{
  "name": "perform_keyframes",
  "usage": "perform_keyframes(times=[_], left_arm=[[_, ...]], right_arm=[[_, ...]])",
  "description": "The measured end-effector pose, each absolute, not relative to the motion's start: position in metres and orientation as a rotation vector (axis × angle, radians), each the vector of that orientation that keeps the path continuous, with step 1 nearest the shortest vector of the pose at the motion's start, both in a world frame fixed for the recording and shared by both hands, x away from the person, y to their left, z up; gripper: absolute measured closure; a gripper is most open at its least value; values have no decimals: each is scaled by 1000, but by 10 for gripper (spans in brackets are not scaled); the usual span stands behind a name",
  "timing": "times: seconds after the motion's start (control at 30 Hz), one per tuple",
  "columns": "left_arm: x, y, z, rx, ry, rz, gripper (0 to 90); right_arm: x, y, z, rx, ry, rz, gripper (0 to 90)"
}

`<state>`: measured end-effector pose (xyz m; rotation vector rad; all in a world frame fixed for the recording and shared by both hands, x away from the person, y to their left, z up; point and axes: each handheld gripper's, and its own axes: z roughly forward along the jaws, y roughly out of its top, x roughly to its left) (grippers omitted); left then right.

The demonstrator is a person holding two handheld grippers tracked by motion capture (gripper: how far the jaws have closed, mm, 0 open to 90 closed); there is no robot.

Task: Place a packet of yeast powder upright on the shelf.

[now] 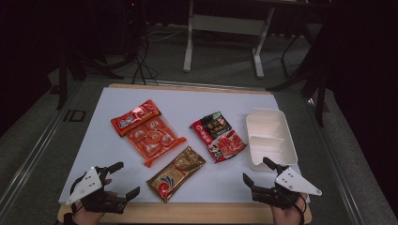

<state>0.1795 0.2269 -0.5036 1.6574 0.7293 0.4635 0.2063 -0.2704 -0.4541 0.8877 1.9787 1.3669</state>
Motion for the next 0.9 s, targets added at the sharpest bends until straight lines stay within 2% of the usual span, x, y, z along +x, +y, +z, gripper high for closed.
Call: perform_keyframes(times=[0.33,0.9], left_arm=[[180,225,-504,1658,721,437,12],[180,225,-505,1657,726,426,12]], right_arm=[[207,-267,-455,893,1998,1310,141],[205,-255,-425,886,2004,1322,155]])
